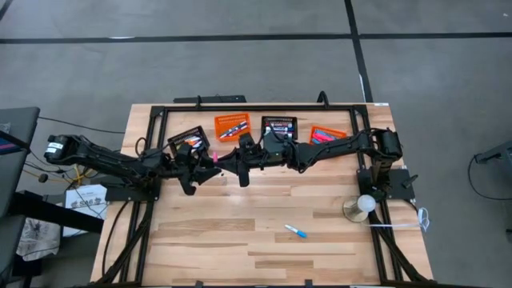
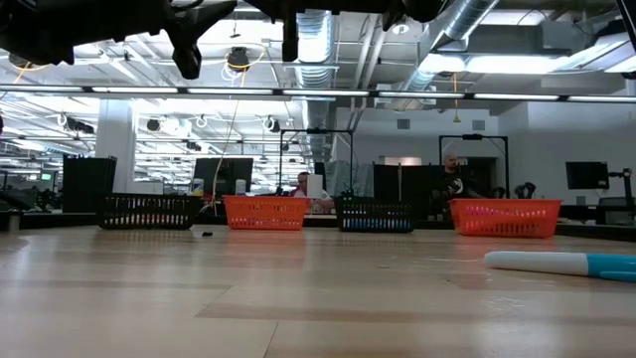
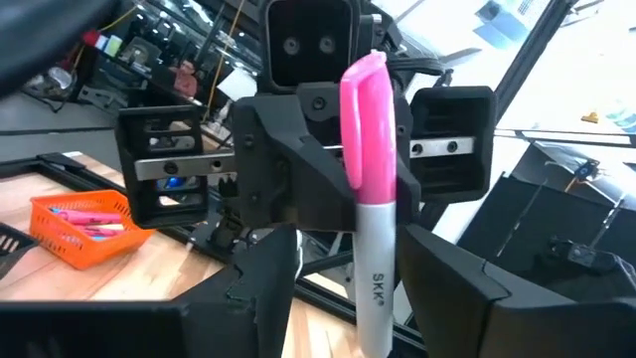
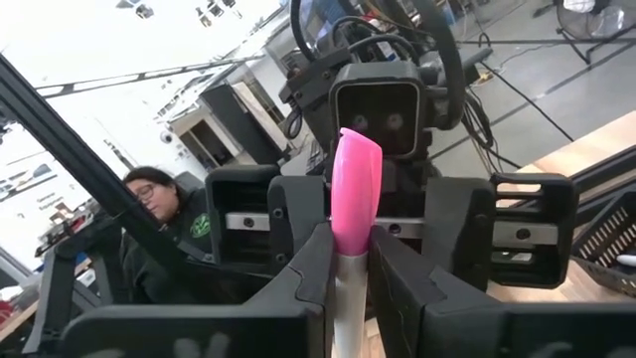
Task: Pick & Place Markers
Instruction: Put the white pink marker into the left black bin, then put the white blue marker into the left black bin
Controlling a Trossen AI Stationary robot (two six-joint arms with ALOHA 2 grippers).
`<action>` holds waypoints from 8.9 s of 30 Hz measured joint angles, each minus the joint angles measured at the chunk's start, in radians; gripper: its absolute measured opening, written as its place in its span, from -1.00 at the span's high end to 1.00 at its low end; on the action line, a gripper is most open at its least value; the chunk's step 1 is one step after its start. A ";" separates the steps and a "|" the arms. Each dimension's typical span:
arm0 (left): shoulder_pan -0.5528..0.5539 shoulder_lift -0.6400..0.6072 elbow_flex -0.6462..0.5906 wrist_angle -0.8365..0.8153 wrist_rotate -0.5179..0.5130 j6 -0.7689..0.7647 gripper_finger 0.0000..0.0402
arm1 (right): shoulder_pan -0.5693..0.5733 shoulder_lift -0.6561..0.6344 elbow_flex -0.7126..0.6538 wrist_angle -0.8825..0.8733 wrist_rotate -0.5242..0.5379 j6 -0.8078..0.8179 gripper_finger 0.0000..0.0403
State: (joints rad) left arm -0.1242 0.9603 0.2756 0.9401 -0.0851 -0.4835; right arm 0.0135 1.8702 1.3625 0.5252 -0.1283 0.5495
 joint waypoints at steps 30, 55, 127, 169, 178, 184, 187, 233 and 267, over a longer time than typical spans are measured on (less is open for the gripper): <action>-0.001 0.003 0.000 -0.036 0.071 -0.030 0.83 | -0.023 0.000 0.000 -0.034 -0.152 -0.027 0.63; 0.021 -0.040 -0.003 -0.235 0.009 -0.030 0.83 | -0.168 0.000 0.000 -0.223 -0.488 -0.090 -0.01; 0.916 0.339 0.432 -1.676 0.003 0.584 0.82 | -0.073 -0.766 -0.600 -0.438 0.086 -0.321 0.52; 0.900 0.249 0.432 -1.674 -0.023 0.616 0.11 | -0.027 -0.836 -0.754 -0.255 0.129 -0.286 0.52; 0.787 -0.104 0.432 -1.652 -0.011 0.391 0.13 | -0.021 -0.836 -0.753 -0.255 0.111 -0.286 0.52; 0.641 -0.213 0.432 -1.472 0.096 0.216 0.14 | 0.031 -0.836 -0.753 -0.260 0.067 -0.287 0.52; 0.551 -0.226 0.432 -1.380 0.097 0.143 0.15 | 0.080 -0.836 -0.753 -0.263 0.067 -0.291 0.52; -0.016 -0.404 0.425 -1.163 -0.051 0.108 0.21 | 0.474 -0.235 -0.282 -1.029 0.023 -0.152 0.52; -0.131 -0.626 0.172 -1.104 0.004 0.158 0.21 | 0.477 -0.214 -0.338 -1.117 0.023 0.158 -0.09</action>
State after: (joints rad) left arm -0.2554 0.3348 0.4474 -0.1637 -0.0814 -0.3259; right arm 0.4908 1.6566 1.0244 -0.5916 -0.1055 0.7074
